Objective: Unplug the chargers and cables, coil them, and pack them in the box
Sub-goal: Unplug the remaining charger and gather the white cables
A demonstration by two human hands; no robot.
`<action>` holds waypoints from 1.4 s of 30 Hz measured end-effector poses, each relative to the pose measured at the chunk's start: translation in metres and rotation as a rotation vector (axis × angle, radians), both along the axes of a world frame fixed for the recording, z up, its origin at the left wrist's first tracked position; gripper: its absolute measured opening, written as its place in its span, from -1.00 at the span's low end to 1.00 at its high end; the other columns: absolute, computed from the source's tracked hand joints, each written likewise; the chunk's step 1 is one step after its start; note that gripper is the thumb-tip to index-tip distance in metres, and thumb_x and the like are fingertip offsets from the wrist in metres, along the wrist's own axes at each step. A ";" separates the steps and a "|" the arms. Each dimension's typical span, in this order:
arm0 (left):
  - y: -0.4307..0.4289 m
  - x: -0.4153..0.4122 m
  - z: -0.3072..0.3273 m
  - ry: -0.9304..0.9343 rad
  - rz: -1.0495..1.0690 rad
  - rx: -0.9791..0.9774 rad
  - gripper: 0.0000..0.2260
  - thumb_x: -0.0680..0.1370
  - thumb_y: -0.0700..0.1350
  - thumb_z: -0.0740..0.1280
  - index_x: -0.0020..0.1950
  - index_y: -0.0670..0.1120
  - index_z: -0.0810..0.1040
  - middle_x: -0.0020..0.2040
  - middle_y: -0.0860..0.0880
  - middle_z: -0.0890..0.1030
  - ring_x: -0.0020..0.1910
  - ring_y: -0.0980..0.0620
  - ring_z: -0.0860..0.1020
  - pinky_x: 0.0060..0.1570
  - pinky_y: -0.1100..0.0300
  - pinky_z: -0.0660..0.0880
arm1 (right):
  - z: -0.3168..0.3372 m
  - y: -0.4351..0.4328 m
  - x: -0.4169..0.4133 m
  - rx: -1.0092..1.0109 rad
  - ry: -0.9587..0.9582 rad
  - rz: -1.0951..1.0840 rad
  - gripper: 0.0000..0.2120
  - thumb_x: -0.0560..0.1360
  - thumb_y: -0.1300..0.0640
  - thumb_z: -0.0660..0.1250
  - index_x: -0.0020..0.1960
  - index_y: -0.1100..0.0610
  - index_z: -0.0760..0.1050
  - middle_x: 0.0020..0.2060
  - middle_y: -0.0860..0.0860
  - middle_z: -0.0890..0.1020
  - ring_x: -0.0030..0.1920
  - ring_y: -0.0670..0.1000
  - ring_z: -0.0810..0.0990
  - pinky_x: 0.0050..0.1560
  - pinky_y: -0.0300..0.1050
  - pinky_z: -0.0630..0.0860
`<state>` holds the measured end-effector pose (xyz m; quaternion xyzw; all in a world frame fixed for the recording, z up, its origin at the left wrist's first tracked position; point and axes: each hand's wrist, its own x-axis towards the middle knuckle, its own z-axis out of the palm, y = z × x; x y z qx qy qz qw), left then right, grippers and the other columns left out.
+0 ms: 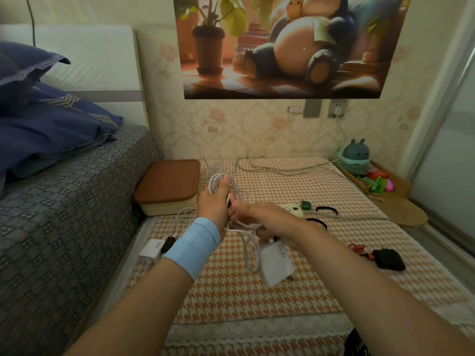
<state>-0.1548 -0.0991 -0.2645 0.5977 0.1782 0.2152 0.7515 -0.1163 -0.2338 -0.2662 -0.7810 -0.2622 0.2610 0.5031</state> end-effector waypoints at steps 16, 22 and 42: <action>0.048 -0.005 0.010 0.149 -0.502 -0.511 -0.69 0.52 -0.06 0.34 -0.39 -0.08 0.37 -0.58 0.08 0.19 -0.62 0.10 0.24 -0.20 0.15 0.54 | -0.004 -0.013 0.018 -0.352 -0.039 0.324 -0.70 0.53 -0.09 0.43 -0.03 0.16 0.70 -0.09 0.11 0.73 -0.30 0.07 0.44 -0.21 -0.04 0.46; 0.058 -0.004 0.012 0.217 -0.523 -0.408 -0.66 0.49 -0.09 0.38 -0.44 -0.09 0.37 -0.61 0.09 0.16 -0.67 0.15 0.19 -0.34 0.19 0.57 | -0.002 -0.019 0.026 -0.308 0.028 0.368 -0.63 0.51 -0.05 0.48 -0.13 0.27 0.54 -0.30 0.12 0.59 -0.37 0.08 0.45 -0.22 -0.02 0.46; 0.055 0.000 -0.007 0.357 -0.058 0.768 -0.55 0.57 0.16 0.29 -0.41 -0.08 0.54 -0.50 0.03 0.59 -0.53 0.09 0.59 -0.57 0.38 0.37 | -0.010 -0.025 0.027 -0.311 0.133 0.461 -0.59 0.71 0.07 0.19 -0.26 0.23 0.44 -0.22 -0.09 0.70 0.01 0.31 0.62 0.14 0.26 0.56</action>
